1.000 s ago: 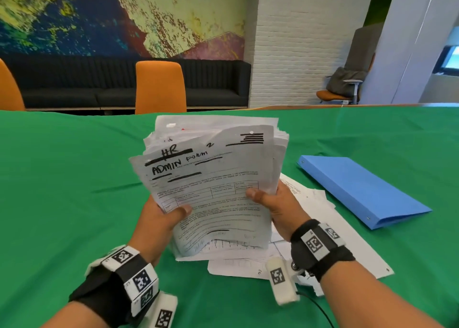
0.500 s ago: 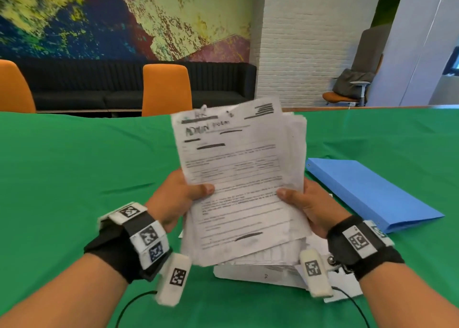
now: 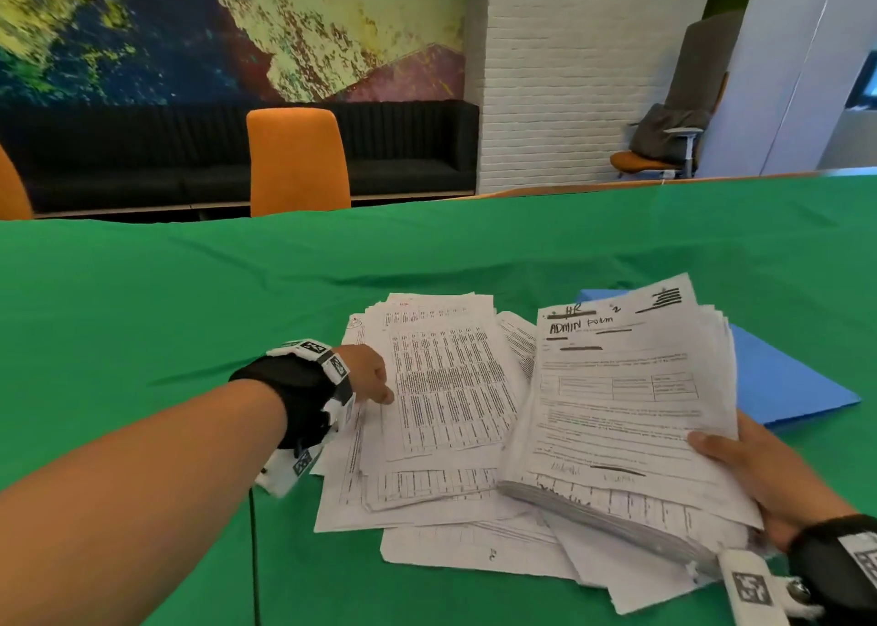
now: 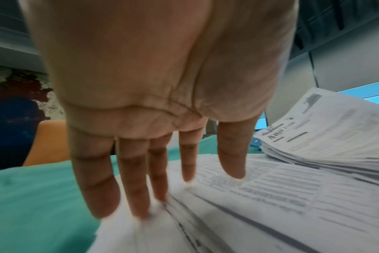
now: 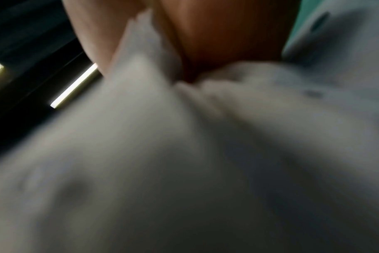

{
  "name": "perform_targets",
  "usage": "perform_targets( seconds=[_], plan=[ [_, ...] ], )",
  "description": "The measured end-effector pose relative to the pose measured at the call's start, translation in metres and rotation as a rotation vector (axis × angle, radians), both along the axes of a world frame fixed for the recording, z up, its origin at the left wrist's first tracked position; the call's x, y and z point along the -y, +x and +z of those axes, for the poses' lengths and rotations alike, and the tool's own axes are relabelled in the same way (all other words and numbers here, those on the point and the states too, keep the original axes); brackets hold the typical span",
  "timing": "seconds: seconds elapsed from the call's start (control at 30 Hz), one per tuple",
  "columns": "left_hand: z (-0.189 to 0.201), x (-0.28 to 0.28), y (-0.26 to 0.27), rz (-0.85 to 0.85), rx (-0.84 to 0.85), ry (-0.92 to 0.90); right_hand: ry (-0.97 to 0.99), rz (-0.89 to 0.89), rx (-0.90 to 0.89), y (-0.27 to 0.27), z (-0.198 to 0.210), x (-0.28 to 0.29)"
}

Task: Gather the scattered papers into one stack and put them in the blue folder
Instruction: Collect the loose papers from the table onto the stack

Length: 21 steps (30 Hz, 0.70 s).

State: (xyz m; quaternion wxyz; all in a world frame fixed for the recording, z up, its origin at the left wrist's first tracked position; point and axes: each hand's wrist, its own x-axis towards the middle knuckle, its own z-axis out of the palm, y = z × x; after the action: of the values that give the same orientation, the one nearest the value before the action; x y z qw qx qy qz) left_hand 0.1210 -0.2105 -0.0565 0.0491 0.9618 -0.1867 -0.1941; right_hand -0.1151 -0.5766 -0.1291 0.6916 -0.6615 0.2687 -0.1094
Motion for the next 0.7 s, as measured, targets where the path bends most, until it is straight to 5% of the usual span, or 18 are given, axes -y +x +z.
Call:
perform_targets(
  seconds=[0.2,0.43,0.7],
  plan=[
    [-0.022,0.026,0.031,0.194,0.104,-0.033,0.066,0.032,-0.039,0.003,-0.004,0.005],
    [-0.031,0.027,0.034,0.665,-0.156,-0.656,0.074,0.061,-0.033,0.001,-0.002,0.003],
    [-0.026,0.008,0.008,0.374,-0.051,-0.607,0.092,0.034,0.019,-0.004,0.009,-0.003]
  ],
)
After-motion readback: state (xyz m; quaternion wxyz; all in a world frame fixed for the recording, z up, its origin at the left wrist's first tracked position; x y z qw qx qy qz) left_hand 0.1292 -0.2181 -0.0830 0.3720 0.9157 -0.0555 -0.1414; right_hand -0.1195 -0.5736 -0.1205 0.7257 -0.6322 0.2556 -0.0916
